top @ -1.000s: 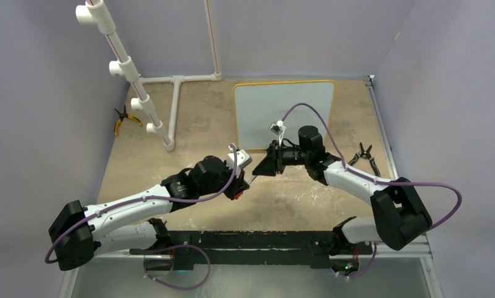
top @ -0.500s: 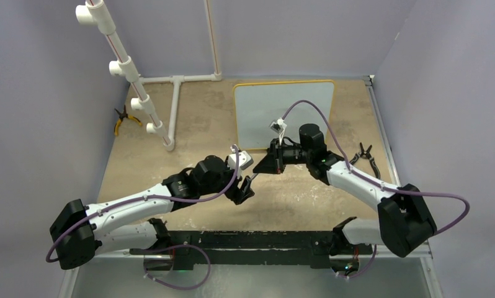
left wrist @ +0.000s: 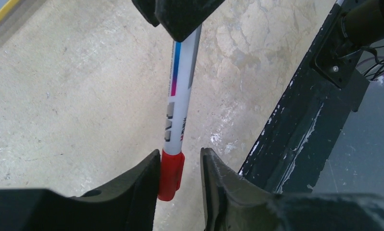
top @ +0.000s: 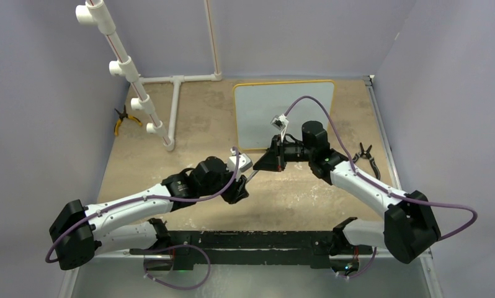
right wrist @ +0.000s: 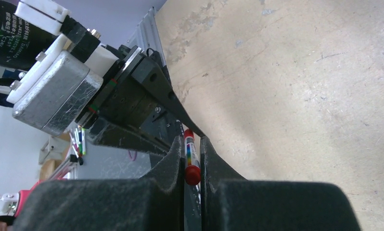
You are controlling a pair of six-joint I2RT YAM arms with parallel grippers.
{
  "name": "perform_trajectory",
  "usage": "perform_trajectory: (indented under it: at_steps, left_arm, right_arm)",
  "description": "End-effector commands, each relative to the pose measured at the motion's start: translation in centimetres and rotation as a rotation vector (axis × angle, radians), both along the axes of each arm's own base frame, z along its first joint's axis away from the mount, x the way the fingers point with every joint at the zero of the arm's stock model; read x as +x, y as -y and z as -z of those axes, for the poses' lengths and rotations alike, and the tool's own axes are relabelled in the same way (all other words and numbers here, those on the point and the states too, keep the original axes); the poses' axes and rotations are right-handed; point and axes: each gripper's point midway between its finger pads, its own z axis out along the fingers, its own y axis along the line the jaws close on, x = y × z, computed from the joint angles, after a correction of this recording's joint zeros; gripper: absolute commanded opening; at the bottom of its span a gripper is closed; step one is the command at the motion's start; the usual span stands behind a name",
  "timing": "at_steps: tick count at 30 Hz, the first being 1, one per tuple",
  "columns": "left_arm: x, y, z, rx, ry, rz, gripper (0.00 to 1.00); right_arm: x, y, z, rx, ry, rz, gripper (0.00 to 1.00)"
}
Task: Write a sentence on the whiteboard
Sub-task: Open the whiteboard marker at the center of the board.
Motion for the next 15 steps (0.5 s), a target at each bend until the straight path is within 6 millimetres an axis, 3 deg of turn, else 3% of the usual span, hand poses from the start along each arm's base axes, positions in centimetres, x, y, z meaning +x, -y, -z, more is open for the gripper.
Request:
perform_trajectory:
  at_steps: [1, 4, 6, 12, 15]
  left_arm:
    - [-0.6, 0.9, -2.1, -0.039, 0.006, 0.052, 0.23]
    - [-1.0, 0.7, -2.2, -0.016, 0.011, 0.089, 0.00]
    - [-1.2, 0.5, -2.3, 0.003, 0.022, 0.121, 0.00]
    - [-1.5, 0.6, -2.4, 0.077, 0.081, 0.251, 0.00]
    - [-1.4, 0.9, -1.8, 0.121, 0.099, 0.312, 0.00]
  right_arm:
    - [0.0, -0.1, -2.5, 0.029, 0.048, -0.016, 0.00]
    - [-0.3, 0.0, -2.5, 0.017, 0.039, -0.018, 0.00]
    - [-0.3, 0.2, -2.3, -0.005, 0.035, -0.016, 0.00]
    - [0.0, 0.8, -1.1, -0.091, 0.028, -0.010, 0.46]
    - [-0.6, 0.9, -0.3, -0.119, -0.003, -0.043, 0.55]
